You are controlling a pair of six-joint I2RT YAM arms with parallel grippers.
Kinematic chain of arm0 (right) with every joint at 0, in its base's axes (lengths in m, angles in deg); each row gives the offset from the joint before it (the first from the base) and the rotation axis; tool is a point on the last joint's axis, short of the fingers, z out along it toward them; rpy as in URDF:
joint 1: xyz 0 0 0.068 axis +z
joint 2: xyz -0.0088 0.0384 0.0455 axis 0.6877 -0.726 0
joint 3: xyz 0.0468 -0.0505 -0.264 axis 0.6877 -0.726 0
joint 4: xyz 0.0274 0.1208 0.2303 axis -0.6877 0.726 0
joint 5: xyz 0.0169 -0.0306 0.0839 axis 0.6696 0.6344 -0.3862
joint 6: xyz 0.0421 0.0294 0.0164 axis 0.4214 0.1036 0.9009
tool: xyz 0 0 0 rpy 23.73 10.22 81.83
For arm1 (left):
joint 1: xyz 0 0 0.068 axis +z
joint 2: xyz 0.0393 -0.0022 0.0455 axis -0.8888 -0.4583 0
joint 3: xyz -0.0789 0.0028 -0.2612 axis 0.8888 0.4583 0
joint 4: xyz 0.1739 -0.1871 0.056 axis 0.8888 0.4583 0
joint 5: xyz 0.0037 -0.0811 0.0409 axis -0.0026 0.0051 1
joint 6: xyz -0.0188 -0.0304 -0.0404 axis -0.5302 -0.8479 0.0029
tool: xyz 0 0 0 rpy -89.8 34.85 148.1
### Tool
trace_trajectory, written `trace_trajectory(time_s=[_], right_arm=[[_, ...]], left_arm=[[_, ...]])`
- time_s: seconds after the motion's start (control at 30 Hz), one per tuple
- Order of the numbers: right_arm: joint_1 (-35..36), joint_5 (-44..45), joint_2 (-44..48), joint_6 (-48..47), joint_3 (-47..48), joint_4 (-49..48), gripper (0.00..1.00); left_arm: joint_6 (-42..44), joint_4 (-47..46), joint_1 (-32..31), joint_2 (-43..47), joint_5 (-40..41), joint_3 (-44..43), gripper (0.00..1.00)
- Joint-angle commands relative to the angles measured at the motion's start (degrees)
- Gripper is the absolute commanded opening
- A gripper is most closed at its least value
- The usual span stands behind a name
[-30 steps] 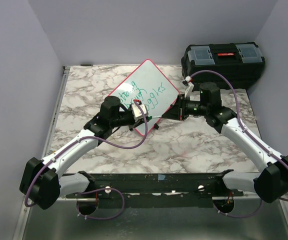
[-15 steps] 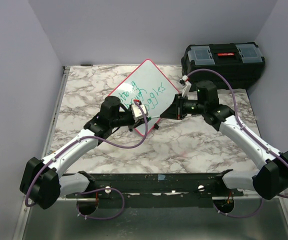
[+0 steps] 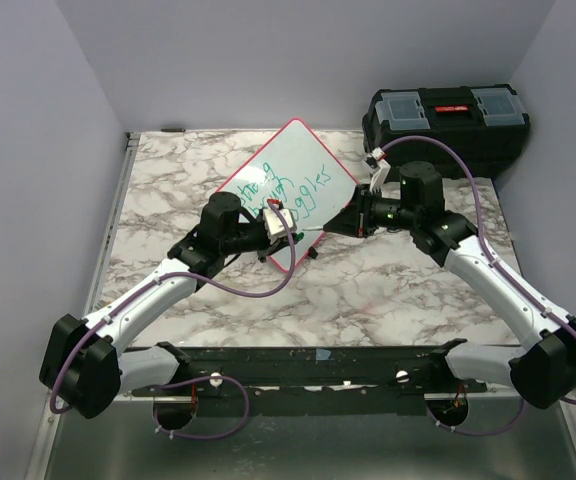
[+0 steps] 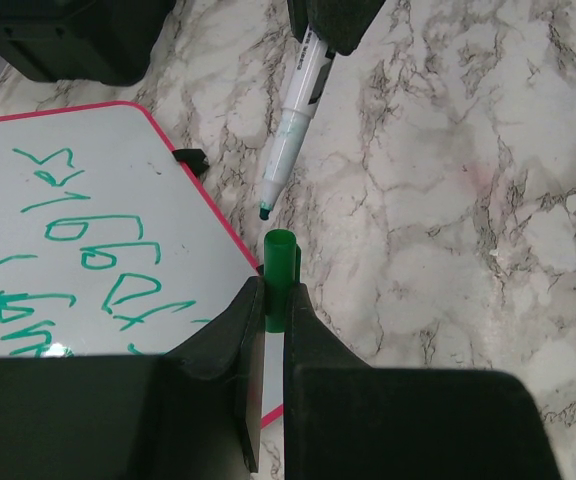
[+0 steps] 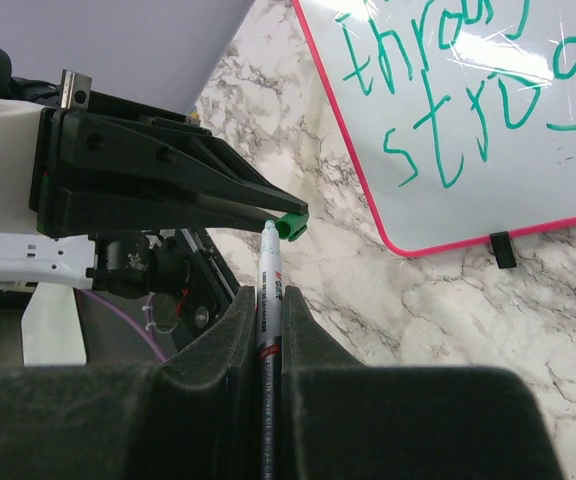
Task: Write a sentence on the whiteboard
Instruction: Insert the whiteboard marker without the cap into the pen cap.
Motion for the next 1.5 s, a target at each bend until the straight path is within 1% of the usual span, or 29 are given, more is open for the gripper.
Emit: trace_trajectory(time_s=[0.0,0.73,1.07,1.27,1.47], right_arm=[[0.4,1.5,-0.2,0.5,0.6,0.1,0.01],[0.4,0.3,-2.9,0.5,-0.6,0.9,0.01],[0.5,0.4,-3.8,-0.4,0.4,2.0,0.01],[0.5,2.8,-1.8,-0.2,1.4,1.8,0.01],[0.5,2.7,-1.4,-0.4,1.7,2.4,0.01]], left_arm=[[-0.1,-1.4,-0.1,0.5,-0.6,-0.4,0.0],[-1.1,-1.9,-0.2,-0.1,-0.6,-1.3,0.0],[-1.1,-1.6,-0.2,-0.9,-0.1,-1.8,0.0],[-1.2,-1.8,-0.2,-1.6,0.7,-1.2,0.0],[-1.7,-1.9,-0.1,-2.6,1.6,-1.3,0.0]])
